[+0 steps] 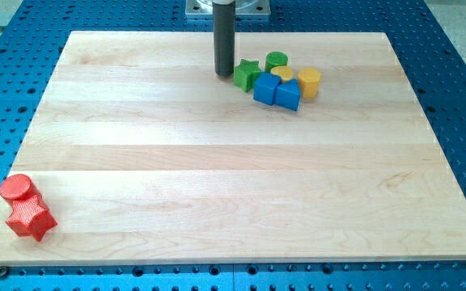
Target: Move your arm to the bottom left corner of the board
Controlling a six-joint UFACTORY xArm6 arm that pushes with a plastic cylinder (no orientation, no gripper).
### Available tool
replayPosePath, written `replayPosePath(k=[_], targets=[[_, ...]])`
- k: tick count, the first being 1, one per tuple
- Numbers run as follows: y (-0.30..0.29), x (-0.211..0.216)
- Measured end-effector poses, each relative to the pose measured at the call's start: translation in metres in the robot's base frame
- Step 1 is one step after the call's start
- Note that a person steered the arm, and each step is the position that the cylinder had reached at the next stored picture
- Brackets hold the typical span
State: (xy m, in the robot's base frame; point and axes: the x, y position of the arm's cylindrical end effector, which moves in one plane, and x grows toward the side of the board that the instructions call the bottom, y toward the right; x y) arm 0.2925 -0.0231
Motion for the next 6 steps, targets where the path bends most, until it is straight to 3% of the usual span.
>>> replayPosePath(k=[1, 3, 4, 6], targets=[[-0.099, 0.026], [-0.264, 0.181], [-0.282, 0.187], [-0.281, 0.294]])
